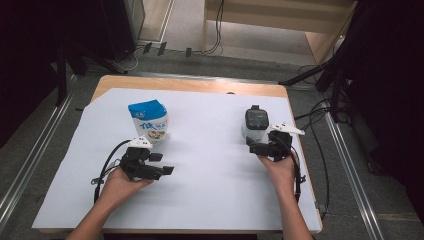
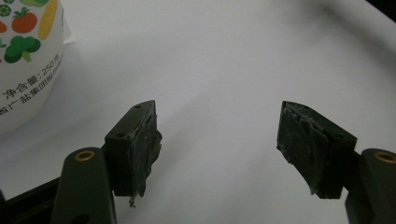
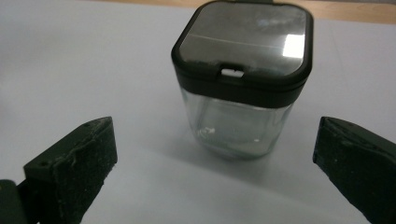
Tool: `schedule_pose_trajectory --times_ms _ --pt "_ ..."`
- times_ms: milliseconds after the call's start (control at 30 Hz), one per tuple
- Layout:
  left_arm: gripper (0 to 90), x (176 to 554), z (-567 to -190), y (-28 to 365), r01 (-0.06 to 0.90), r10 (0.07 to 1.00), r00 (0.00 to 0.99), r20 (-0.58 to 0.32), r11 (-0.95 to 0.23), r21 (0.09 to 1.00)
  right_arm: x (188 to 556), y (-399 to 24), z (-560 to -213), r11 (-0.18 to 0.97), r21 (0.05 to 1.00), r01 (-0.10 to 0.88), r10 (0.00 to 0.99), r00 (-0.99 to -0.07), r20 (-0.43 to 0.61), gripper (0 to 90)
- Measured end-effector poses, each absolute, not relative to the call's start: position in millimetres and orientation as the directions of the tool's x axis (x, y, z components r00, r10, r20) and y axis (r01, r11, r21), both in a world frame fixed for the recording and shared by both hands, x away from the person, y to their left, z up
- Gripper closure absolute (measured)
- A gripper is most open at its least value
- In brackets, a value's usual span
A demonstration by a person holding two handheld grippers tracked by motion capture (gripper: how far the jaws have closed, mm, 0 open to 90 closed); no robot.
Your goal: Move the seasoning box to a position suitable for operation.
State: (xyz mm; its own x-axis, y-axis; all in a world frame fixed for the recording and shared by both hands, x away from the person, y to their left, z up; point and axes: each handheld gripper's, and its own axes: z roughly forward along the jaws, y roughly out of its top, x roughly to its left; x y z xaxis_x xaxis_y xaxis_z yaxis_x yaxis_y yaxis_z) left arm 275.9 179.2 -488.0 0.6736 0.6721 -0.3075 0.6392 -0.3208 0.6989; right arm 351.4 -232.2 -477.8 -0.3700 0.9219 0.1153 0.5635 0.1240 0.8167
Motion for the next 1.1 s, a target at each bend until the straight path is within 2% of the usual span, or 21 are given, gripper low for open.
schedule_pose_trajectory --times_ms 67,167,400,833,1100 --pt "25.2 275 -486 180 0.641 0.669 0.674 -0.314 -0.318 0.698 360 -233 -476 0.100 0.815 0.570 0.923 -0.360 0.138 1.0" --pt "12.7 274 -484 178 0.635 0.673 0.680 -0.291 -0.344 0.691 370 -234 -473 0.101 0.817 0.568 0.929 -0.347 0.127 1.0" --pt "12.8 277 -484 179 0.646 0.652 0.682 -0.332 -0.325 0.691 391 -231 -470 0.094 0.818 0.567 0.932 -0.339 0.128 1.0" --pt "14.4 272 -489 179 0.643 0.660 0.681 -0.319 -0.329 0.692 409 -213 -494 0.080 0.816 0.573 0.950 -0.292 0.112 2.1" --pt "14.8 271 -491 185 0.655 0.680 0.660 -0.319 -0.315 0.687 417 -213 -501 0.082 0.816 0.572 0.954 -0.283 0.102 6.5"
